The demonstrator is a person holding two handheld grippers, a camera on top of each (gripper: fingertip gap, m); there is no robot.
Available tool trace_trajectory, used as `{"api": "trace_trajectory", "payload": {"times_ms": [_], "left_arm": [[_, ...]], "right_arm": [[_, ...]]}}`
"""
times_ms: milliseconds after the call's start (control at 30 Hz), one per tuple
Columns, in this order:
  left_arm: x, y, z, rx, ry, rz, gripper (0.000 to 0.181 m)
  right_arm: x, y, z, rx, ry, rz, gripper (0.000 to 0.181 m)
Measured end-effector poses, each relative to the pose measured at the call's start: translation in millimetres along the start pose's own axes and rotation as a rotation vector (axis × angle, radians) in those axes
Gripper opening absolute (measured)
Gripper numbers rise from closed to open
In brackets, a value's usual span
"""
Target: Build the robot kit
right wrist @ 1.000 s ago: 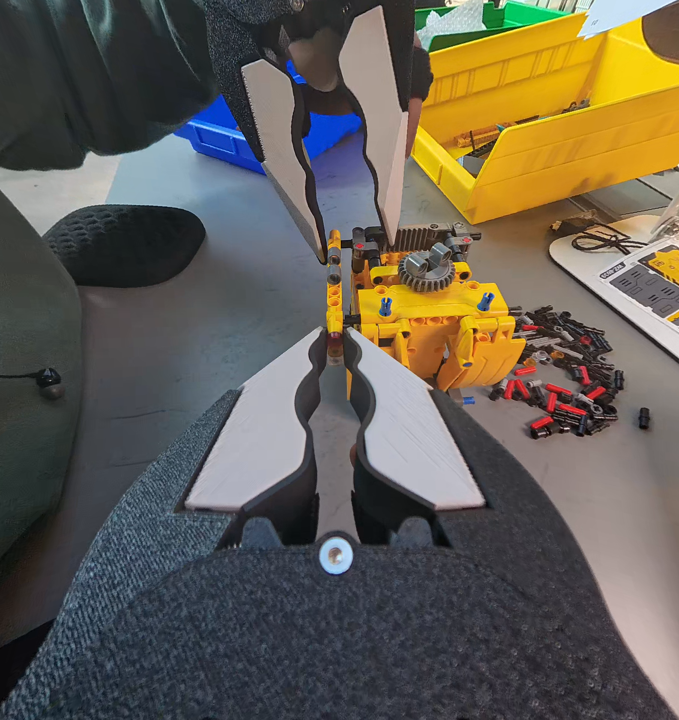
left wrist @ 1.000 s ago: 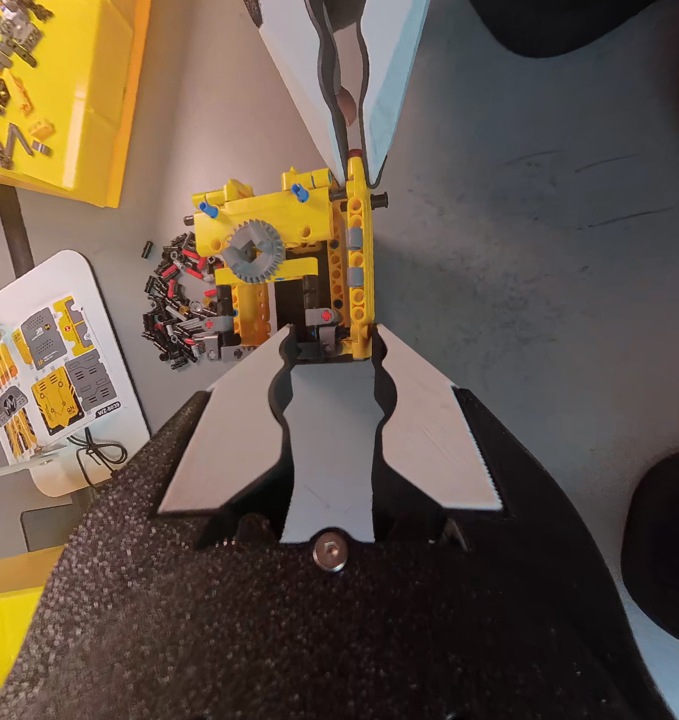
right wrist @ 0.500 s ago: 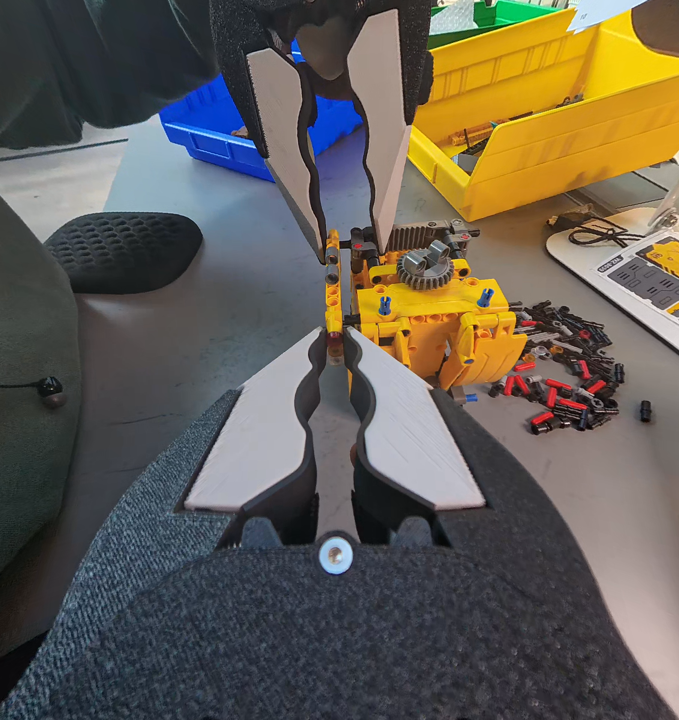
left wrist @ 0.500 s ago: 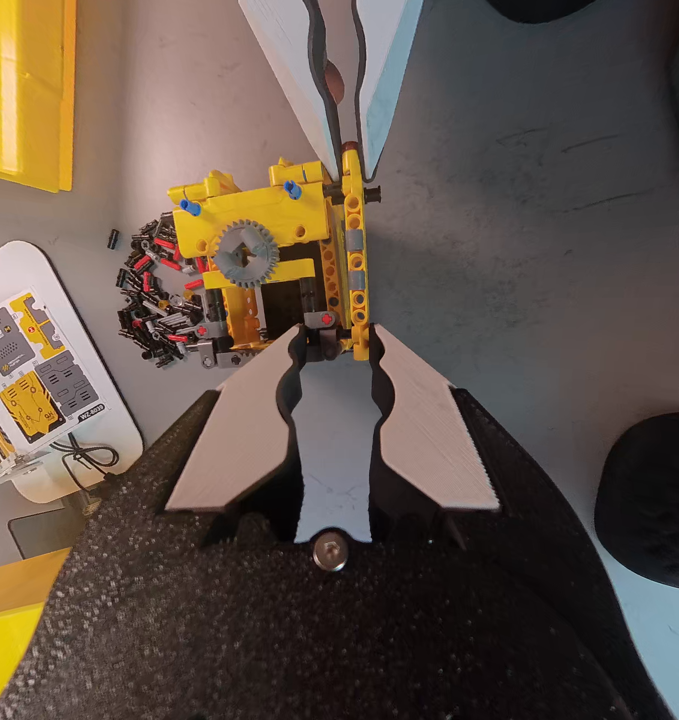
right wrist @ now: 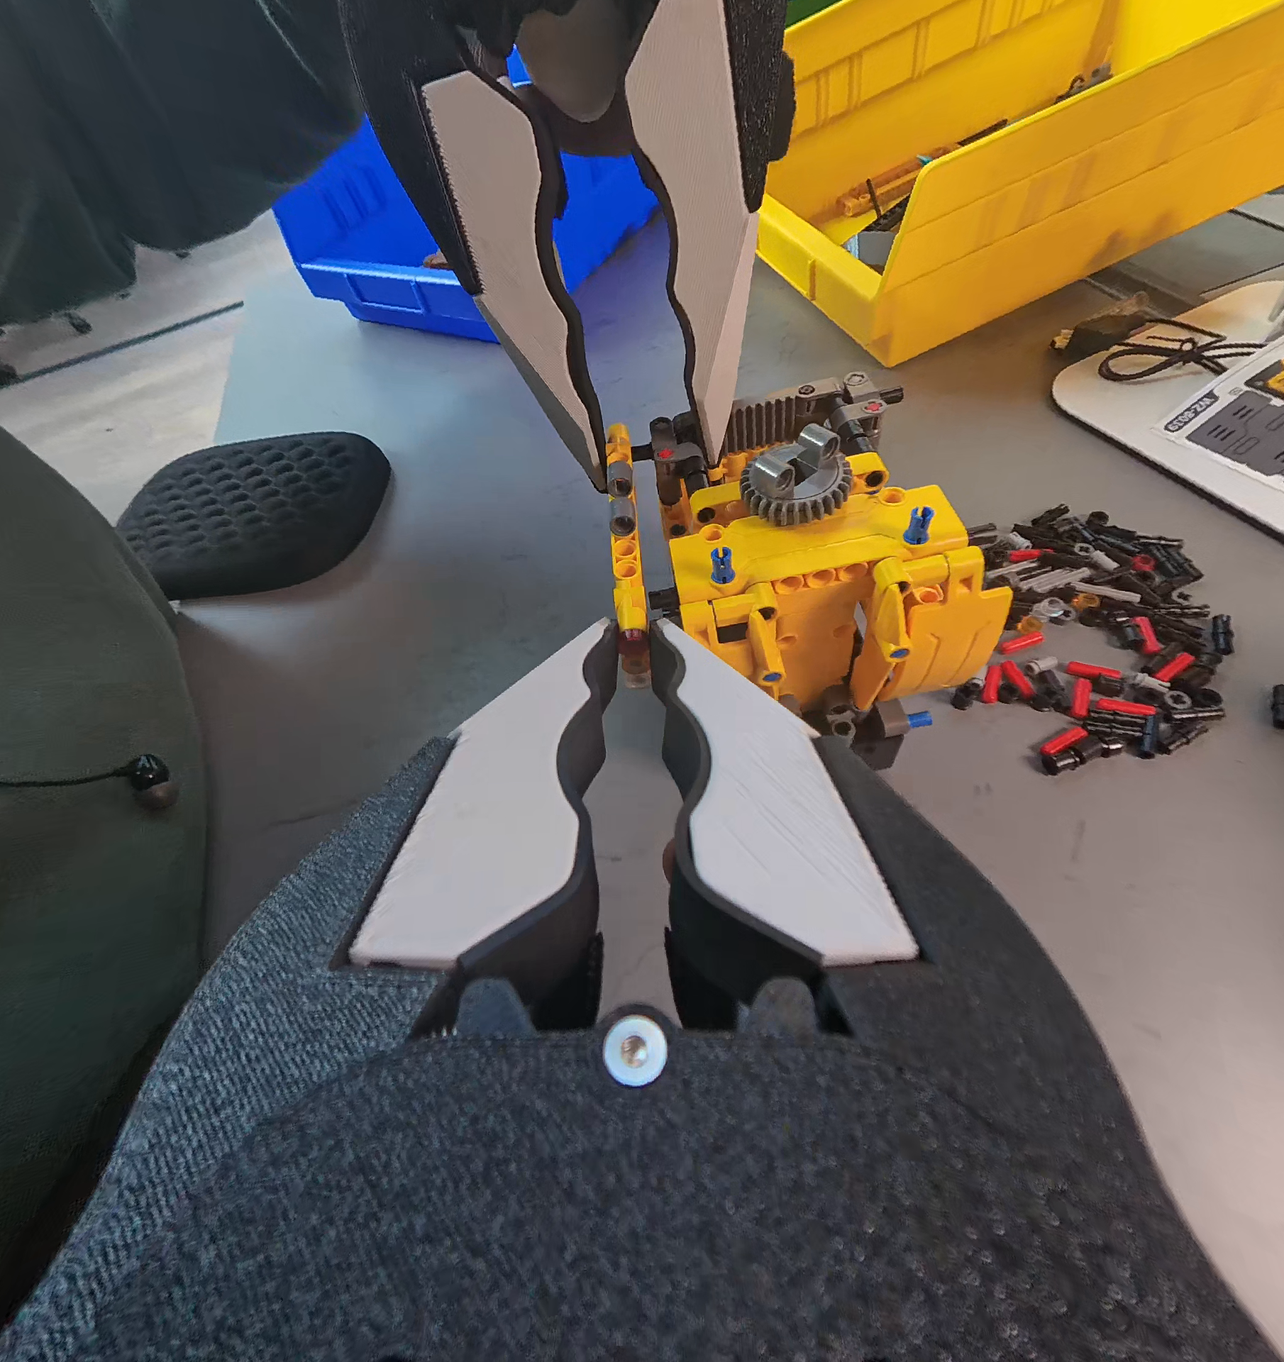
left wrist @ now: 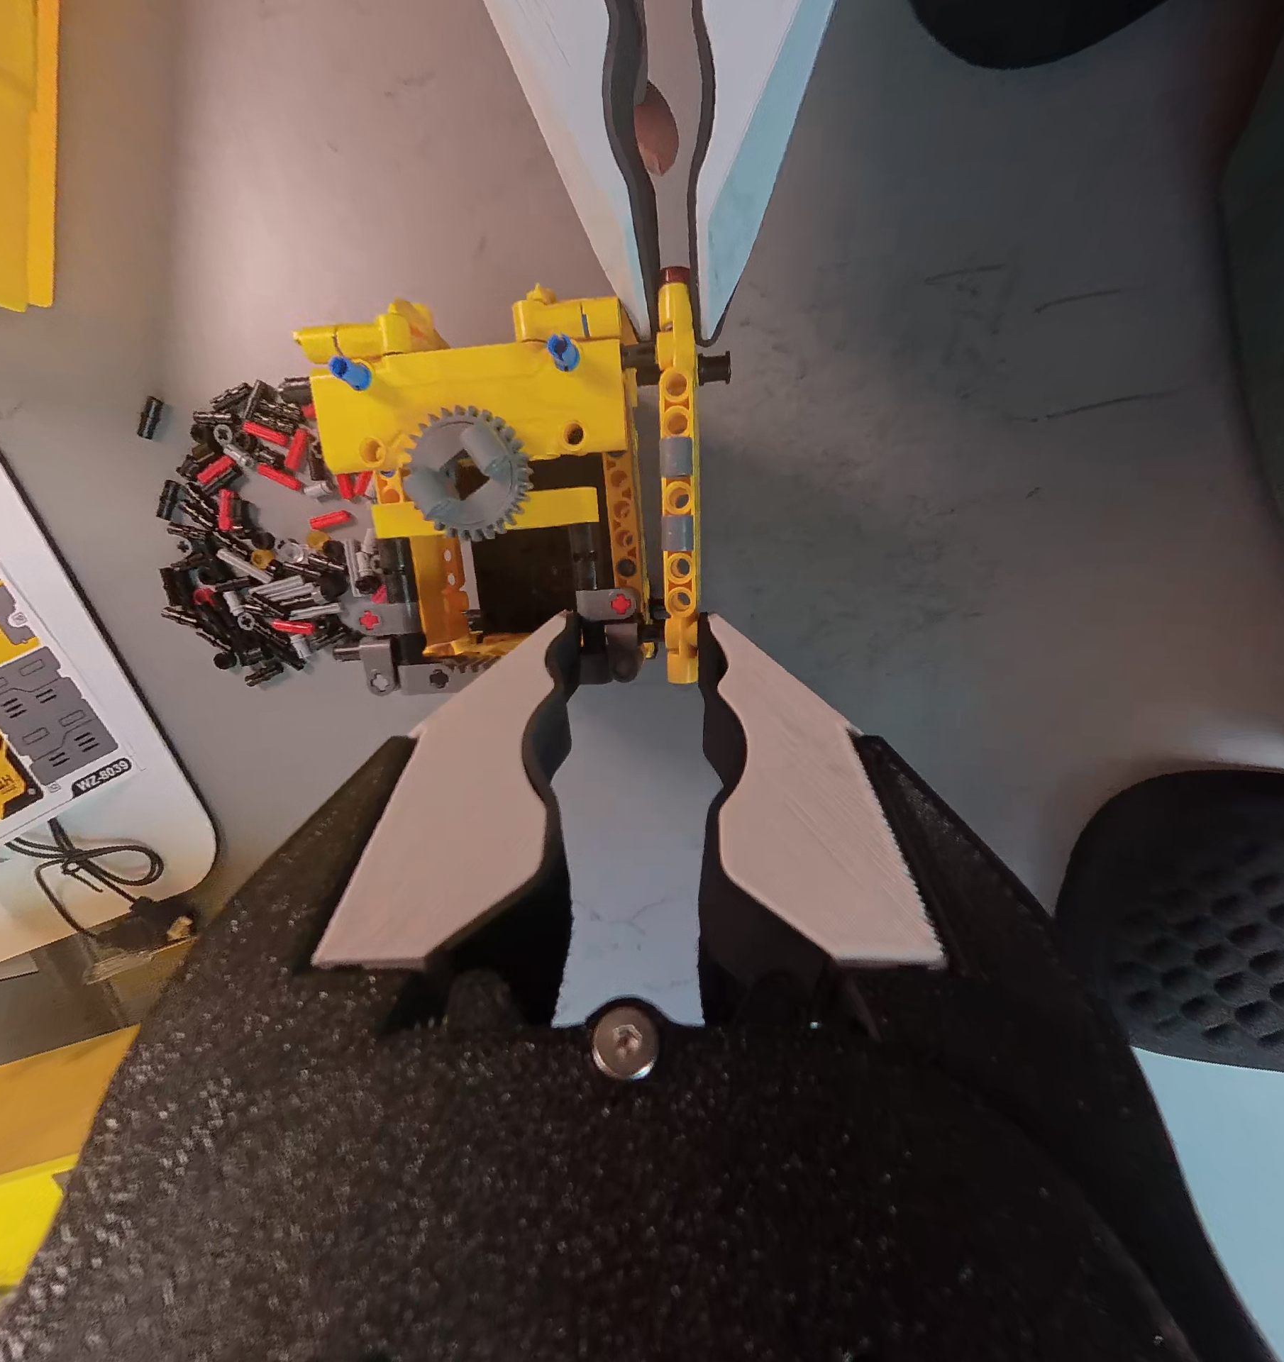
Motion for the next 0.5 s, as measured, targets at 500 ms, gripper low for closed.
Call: {"api": "trace_trajectory", "payload": {"times_ms": [500], "left_arm": [[-2.6, -1.8, 3.4, 0.046, 0.073, 0.048, 0.031]], "right_arm": [[-1.0, 4.0, -5.7, -0.019, -0.222, -0.057, 0.008]]}}
Point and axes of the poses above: each gripper's, where its closed fingertips meet, y back along the fingers, x out of its underside, z = x × y across the jaws, the point moved 5 cm from there along y, back along the fingers, and after that the axes turned 7 degrees about -x, right-handed, at the moved point
